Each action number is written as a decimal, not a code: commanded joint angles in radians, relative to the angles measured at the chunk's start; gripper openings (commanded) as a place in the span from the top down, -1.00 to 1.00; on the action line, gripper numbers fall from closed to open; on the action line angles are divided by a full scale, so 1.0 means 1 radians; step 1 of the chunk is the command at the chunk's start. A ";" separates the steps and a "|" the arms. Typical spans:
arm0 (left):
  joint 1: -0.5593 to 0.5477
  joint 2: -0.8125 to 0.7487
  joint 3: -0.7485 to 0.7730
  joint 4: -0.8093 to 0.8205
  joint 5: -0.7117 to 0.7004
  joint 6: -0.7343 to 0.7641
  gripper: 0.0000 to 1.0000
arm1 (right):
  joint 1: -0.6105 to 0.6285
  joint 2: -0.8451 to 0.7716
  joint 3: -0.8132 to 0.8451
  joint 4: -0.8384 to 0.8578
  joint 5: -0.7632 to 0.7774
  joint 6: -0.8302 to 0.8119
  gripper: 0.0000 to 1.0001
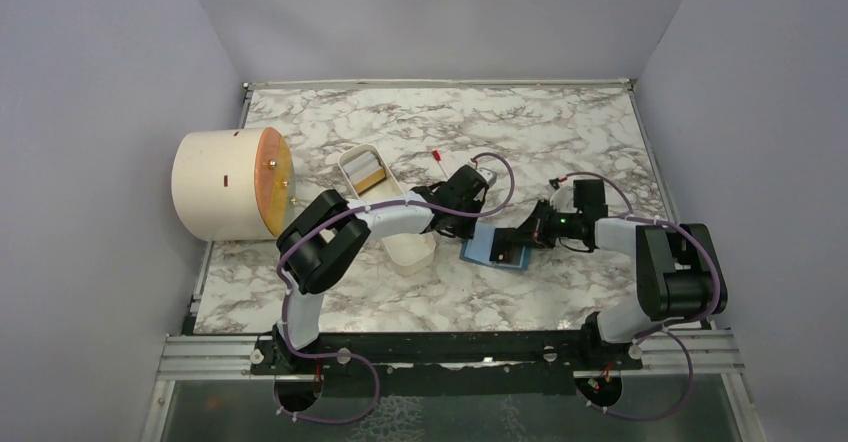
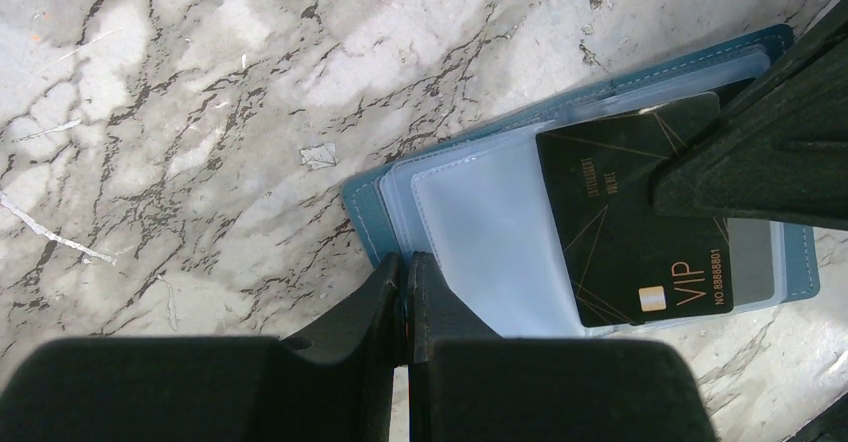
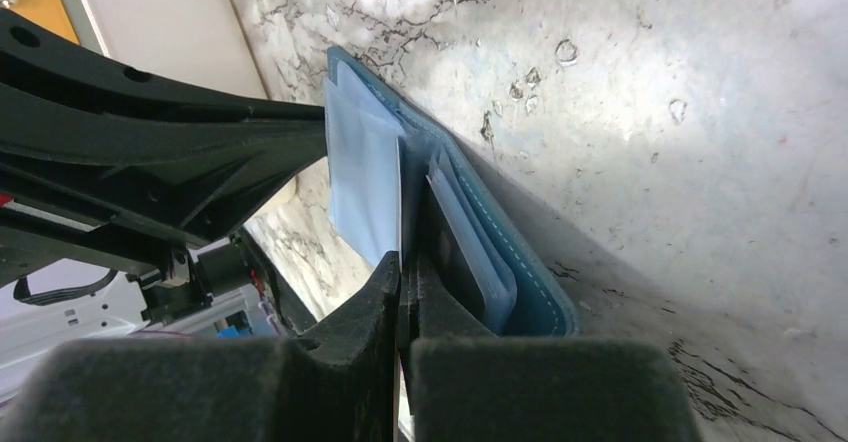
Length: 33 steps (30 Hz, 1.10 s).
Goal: Put the credit cards into the card holder
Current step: Insert the credit card into the card holder.
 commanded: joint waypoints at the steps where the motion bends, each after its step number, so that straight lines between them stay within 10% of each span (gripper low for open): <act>1: 0.000 0.054 -0.008 -0.053 -0.012 0.023 1.00 | -0.004 -0.037 0.029 -0.044 0.083 -0.023 0.98; 33: 0.002 0.015 -0.102 0.029 -0.005 -0.226 1.00 | -0.003 -0.083 -0.155 0.259 0.054 0.103 0.98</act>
